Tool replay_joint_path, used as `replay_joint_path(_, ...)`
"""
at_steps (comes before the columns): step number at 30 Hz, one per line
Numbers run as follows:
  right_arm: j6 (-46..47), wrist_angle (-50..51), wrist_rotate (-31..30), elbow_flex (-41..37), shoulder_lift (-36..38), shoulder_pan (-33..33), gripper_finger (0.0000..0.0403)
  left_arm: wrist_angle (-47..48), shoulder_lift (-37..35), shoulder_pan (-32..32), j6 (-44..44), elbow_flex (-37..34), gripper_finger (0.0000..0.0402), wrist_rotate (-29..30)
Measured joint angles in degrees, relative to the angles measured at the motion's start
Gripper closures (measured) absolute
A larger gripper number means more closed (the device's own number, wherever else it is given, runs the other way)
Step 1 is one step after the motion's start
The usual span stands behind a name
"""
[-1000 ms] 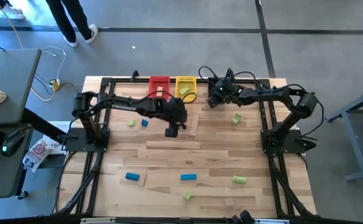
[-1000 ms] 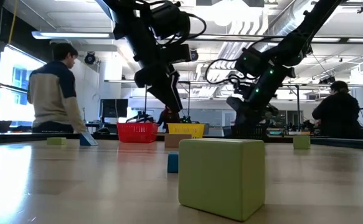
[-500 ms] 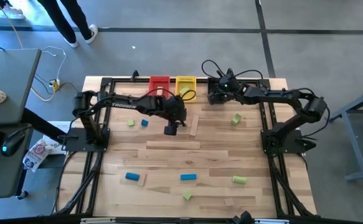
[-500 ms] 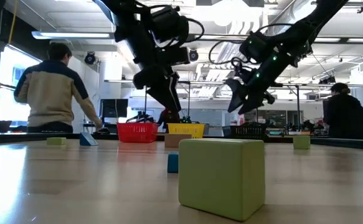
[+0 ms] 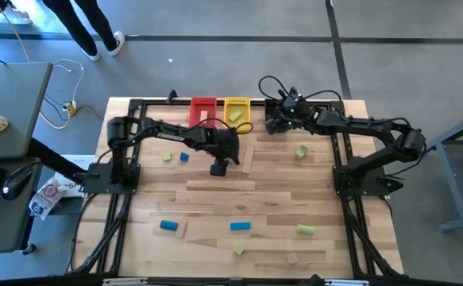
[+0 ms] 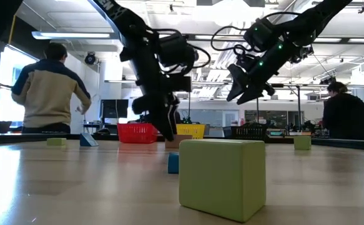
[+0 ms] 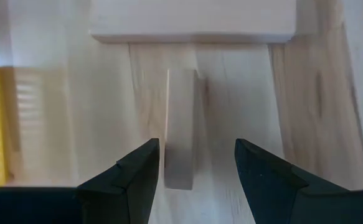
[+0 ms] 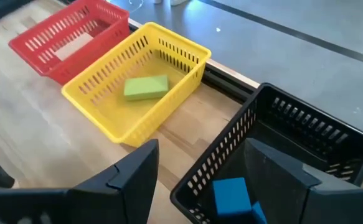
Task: Sort & place blocks by color
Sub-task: Put the brown block into the red basket
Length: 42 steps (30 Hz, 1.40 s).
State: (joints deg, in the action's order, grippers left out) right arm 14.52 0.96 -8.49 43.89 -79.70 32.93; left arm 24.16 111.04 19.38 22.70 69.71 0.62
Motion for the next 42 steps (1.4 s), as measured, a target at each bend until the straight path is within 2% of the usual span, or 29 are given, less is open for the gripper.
replay_joint_path(6, 0.0, 0.7, 0.5, 0.0, 0.0, 0.0, 0.0179, -1.6, 1.4, 0.0, 0.0, 0.0, 0.0209, 0.1)
replay_joint_path(9, 0.2, 2.1, 1.3, 0.0, 0.0, -0.4, 0.0179, -2.8, 1.9, 0.1, 0.0, 0.1, 0.0228, 0.1)
replay_joint_path(19, 0.7, 9.8, 1.6, 0.0, 3.5, -5.8, 0.0179, -2.6, 2.5, 0.1, -0.2, 0.0, 0.0374, -0.2)
replay_joint_path(25, 2.9, 16.7, 1.7, 0.0, 7.0, -10.5, 0.0179, -1.6, 2.1, 0.6, -2.0, 0.0, 0.0371, 0.1)
replay_joint_path(31, 6.7, 24.1, 1.6, 0.0, 9.3, -14.0, 0.0179, 0.1, 0.3, 0.9, -1.7, 0.0, 0.0364, 3.3)
replay_joint_path(38, 11.1, 31.3, 1.6, 0.0, 9.7, -16.0, 0.0179, 3.1, -6.4, 2.6, -0.2, 0.0, 0.0367, 7.3)
replay_joint_path(42, 13.3, 36.2, -0.2, 0.0, 9.7, -16.6, 0.0179, 7.6, -11.4, 4.8, 0.0, 0.0, 0.0367, 13.1)
